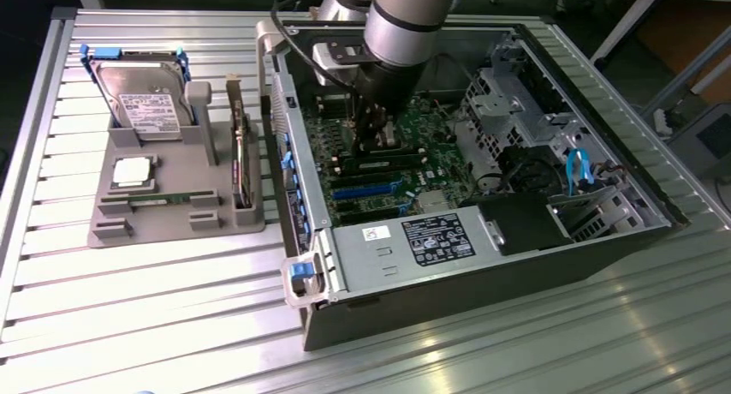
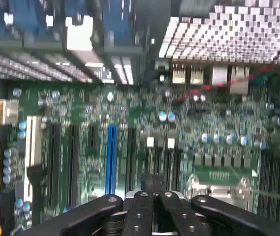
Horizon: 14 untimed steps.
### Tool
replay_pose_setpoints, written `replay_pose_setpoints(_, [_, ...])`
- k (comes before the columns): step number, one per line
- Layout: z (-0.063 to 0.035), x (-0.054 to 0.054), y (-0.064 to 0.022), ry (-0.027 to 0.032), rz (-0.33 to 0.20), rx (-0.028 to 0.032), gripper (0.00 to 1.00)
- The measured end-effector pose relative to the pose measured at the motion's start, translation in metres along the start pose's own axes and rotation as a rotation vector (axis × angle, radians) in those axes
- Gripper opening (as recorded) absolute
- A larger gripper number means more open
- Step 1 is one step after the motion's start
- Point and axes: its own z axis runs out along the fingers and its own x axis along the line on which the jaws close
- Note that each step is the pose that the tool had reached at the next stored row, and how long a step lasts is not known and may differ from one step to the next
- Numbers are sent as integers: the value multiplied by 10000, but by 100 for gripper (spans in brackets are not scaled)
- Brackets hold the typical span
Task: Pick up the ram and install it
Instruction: 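Press down the ram until it locks into place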
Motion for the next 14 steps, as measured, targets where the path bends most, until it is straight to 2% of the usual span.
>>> replay_pose_setpoints(3, [0,0,-1,2,1,-1,9])
replay_pose_setpoints(4, [5,-2,48,0,0,1,9])
replay_pose_setpoints(7, [18,-5,100,2,0,0,9])
replay_pose_setpoints(14, [65,-5,101,0,0,0,9])
